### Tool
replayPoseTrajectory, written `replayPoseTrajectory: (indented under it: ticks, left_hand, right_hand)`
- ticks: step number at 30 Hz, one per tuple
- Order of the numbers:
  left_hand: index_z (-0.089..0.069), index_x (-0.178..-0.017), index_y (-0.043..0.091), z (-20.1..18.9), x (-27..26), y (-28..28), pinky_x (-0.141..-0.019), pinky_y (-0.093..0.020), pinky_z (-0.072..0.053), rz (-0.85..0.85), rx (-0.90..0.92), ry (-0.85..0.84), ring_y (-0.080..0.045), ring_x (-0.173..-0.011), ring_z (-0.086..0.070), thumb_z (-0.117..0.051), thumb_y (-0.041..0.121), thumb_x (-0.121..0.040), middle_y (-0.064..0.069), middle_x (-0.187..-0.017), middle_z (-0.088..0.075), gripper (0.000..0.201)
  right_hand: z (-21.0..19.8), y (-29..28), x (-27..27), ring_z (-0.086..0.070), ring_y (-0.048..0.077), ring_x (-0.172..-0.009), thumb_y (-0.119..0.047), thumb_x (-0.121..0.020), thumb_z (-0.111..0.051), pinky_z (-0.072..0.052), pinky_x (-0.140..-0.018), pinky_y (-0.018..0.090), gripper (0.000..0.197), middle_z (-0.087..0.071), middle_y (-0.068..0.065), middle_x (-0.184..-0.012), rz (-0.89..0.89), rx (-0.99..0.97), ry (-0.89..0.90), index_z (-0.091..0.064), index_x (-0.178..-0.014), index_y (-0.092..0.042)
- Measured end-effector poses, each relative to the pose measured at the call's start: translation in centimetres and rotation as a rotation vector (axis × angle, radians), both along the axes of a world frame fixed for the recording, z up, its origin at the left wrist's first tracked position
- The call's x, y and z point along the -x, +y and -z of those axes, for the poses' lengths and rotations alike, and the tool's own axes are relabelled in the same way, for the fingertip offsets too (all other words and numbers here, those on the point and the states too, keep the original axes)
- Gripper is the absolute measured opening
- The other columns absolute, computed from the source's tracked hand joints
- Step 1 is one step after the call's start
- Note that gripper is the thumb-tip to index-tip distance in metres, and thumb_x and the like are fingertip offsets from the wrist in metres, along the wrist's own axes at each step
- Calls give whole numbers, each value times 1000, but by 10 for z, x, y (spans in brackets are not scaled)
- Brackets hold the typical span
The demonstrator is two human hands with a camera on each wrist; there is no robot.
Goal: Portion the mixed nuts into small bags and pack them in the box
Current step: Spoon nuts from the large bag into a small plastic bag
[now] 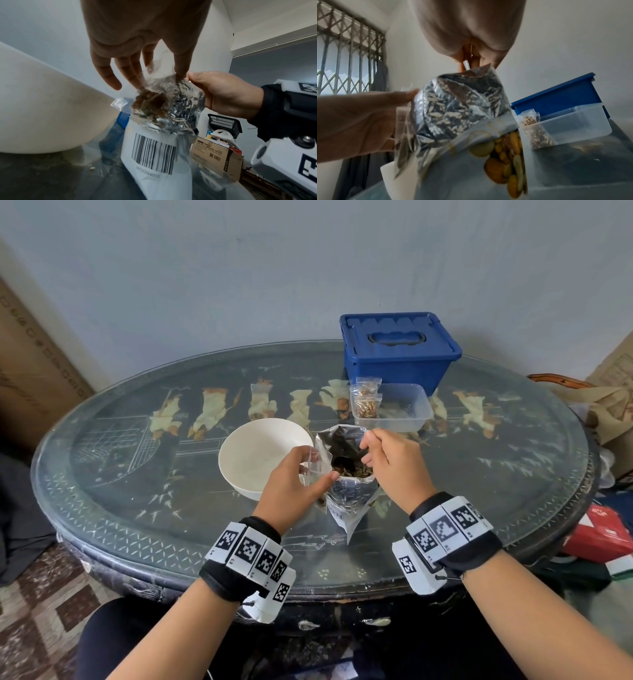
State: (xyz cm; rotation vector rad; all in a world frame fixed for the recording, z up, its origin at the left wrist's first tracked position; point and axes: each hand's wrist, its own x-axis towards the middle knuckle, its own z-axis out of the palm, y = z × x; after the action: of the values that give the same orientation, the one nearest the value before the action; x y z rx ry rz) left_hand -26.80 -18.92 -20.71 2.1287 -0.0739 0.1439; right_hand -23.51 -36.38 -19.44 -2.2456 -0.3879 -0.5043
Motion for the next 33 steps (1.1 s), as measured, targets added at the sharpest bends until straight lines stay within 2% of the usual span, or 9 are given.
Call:
replayPoseTrajectory:
  ticks: [5,7,10,13,18,23,27,29,33]
  left_hand:
    - [-49,-121,12,2,0,-1,-78,-21,-41,2,-21,-6,-14,-97,-53,-68,37,-80,-2,-119,-57,52]
    - [-49,-122,11,2,0,-1,-79,-21,-41,3,-20,-8,-14,-97,-53,-68,38,-80,-2,-120,-57,53]
    - [-49,-123,11,1,1,-1,-78,-20,-40,5,-29,-11,-13,-98,-52,-67,37,-80,-2,-121,-57,53]
    - [-48,-124,12,1,1,-1,-78,-19,-38,5,-38,-14,-12,-97,-50,-67,37,-81,-2,-122,-56,53]
    - [-48,-124,12,-1,0,1,-80,-19,-38,27,-51,-9,-12,-100,-50,-67,38,-80,-2,-123,-56,55]
    - [-49,-124,9,-6,-3,5,-83,-18,-37,49,-86,-21,-10,-101,-48,-68,37,-79,-5,-119,-58,56]
    - [-50,-123,10,-9,-6,9,-79,-12,-34,60,-89,-10,-8,-100,-47,-69,36,-78,0,-113,-57,55]
    - [-50,-123,10,-10,-6,11,-75,-10,-32,64,-96,-3,-7,-98,-47,-70,34,-79,6,-107,-54,54]
    - [-51,-120,13,-10,-9,16,-75,-10,-32,75,-103,2,-7,-99,-49,-70,34,-79,10,-105,-54,51]
  right_hand:
    - [-10,1,-4,-57,5,-56,-19,-100,-38,-51,-64,29,31,-59,1,-60,73,-119,105,-58,-77,-10]
    - [-10,0,-4,-57,6,-56,-20,-100,-38,-50,-63,24,30,-59,0,-60,72,-127,110,-57,-77,-12]
    - [-9,1,-4,-55,0,-54,-18,-99,-39,-43,-59,11,30,-61,4,-60,55,-87,91,-58,-78,-10]
    - [-6,3,-5,-54,-1,-52,-18,-99,-39,-42,-59,10,31,-62,5,-60,65,-81,96,-60,-79,-7]
    - [-8,5,-9,-57,-6,-48,-21,-101,-35,-45,-54,11,34,-59,1,-60,168,-241,186,-56,-74,-12]
    - [-11,8,-10,-59,0,-47,-22,-101,-34,-47,-52,11,37,-63,6,-67,221,-315,223,-58,-76,-9]
    - [-16,10,-12,-58,2,-51,-22,-101,-34,-45,-47,8,38,-63,7,-70,239,-301,241,-58,-78,-5]
    - [-18,10,-12,-59,5,-52,-22,-101,-33,-46,-48,9,39,-63,8,-70,244,-284,256,-59,-80,-4]
    - [-24,10,-13,-60,9,-51,-22,-101,-32,-52,-57,23,38,-63,9,-69,252,-302,274,-57,-80,-4]
